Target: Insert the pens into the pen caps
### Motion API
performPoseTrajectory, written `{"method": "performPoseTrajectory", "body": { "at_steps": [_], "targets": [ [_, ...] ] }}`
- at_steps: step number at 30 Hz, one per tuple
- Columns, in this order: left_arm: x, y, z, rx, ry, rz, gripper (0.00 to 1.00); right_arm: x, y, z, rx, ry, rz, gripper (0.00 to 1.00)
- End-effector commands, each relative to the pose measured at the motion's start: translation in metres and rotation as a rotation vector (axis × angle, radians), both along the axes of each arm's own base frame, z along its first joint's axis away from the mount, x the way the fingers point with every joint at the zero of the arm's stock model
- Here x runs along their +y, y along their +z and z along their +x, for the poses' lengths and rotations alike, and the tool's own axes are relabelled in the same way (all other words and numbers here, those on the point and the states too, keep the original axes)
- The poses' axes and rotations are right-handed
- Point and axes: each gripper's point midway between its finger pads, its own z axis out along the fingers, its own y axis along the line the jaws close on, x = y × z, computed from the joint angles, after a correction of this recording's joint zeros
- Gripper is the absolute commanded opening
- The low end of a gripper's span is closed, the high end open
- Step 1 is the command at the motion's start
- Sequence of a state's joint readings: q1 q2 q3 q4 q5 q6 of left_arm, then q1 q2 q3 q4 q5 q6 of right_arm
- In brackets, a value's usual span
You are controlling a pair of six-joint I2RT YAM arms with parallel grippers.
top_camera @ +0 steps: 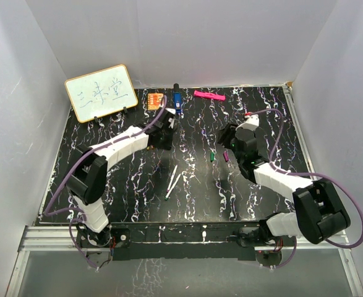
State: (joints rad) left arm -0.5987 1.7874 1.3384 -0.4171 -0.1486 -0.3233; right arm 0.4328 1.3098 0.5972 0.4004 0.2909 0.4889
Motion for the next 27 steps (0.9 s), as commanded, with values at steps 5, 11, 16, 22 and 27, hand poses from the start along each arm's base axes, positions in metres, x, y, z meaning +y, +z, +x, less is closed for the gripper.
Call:
{"method": "performPoseTrajectory", "body": {
  "at_steps": [5, 11, 16, 22, 27],
  "targets": [
    [-0.005, -0.002, -0.062, 0.109, -0.087, 0.004, 0.27, -0.023, -0.011, 0.0, 0.032, -0.033, 0.058, 0.33],
    [-0.001, -0.01, -0.087, 0.189, -0.113, 0.053, 0.27, -0.024, -0.023, -0.001, 0.067, -0.028, 0.054, 0.31],
    [-0.01, -0.014, -0.108, 0.281, -0.165, 0.04, 0.34, -0.024, -0.024, 0.001, 0.074, -0.032, 0.066, 0.48],
    [-0.015, -0.024, -0.129, 0.374, -0.214, 0.082, 0.37, -0.022, -0.023, 0.001, 0.074, -0.026, 0.076, 0.57],
    [-0.021, -0.028, -0.133, 0.401, -0.222, 0.107, 0.37, -0.024, -0.025, 0.0, 0.078, -0.034, 0.073, 0.58]
  ]
}}
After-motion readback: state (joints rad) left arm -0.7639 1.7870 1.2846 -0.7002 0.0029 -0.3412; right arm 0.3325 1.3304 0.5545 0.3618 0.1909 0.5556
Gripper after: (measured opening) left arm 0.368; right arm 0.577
